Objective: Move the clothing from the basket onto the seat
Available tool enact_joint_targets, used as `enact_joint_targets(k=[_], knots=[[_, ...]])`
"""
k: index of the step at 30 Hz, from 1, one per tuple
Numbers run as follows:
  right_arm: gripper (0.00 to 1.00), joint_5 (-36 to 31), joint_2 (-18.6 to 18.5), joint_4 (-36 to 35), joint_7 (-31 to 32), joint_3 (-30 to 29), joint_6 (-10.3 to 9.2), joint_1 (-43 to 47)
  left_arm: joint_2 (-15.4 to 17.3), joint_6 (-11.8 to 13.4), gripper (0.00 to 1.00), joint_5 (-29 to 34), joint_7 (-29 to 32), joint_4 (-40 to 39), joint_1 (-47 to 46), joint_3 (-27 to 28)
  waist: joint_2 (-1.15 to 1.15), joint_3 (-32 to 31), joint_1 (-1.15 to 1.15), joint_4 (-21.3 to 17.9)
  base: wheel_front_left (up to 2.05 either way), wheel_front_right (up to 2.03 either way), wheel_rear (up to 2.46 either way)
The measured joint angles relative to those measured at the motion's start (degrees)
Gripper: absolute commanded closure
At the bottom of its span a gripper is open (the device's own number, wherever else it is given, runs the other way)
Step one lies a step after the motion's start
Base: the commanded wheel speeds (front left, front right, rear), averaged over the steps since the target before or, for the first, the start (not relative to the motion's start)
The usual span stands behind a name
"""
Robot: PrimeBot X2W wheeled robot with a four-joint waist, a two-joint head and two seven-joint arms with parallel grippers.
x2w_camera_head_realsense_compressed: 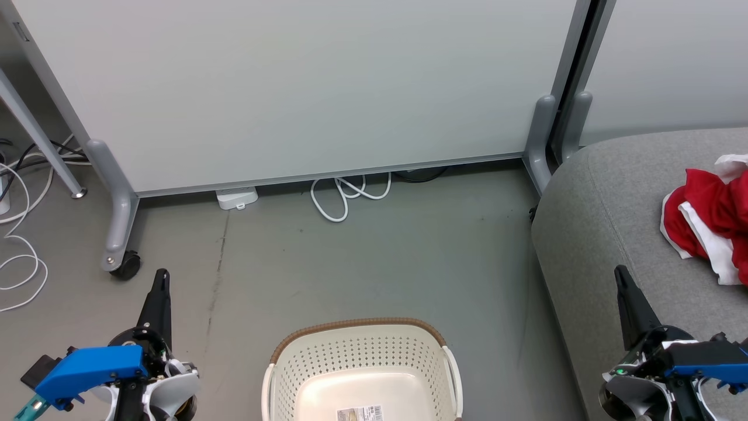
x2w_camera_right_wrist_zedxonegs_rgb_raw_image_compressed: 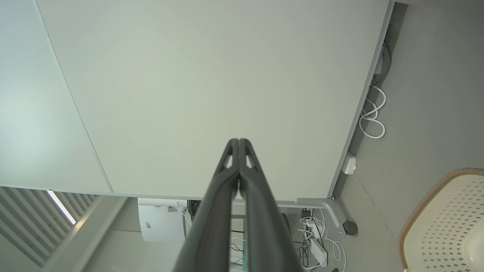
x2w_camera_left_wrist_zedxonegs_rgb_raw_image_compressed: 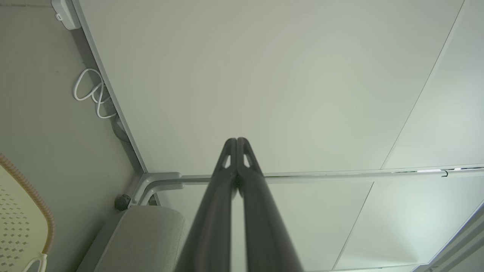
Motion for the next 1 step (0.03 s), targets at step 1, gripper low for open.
enact_joint_targets(k=[1], knots=[[1.00, 0.00, 0.00, 0.00, 0.00, 0.00, 0.00, 0.00, 0.00, 0.00, 1.00, 0.00, 0.00, 0.00, 0.00, 0.00, 0.00, 0.00, 0.00, 0.00, 0.00, 0.00, 0.00]])
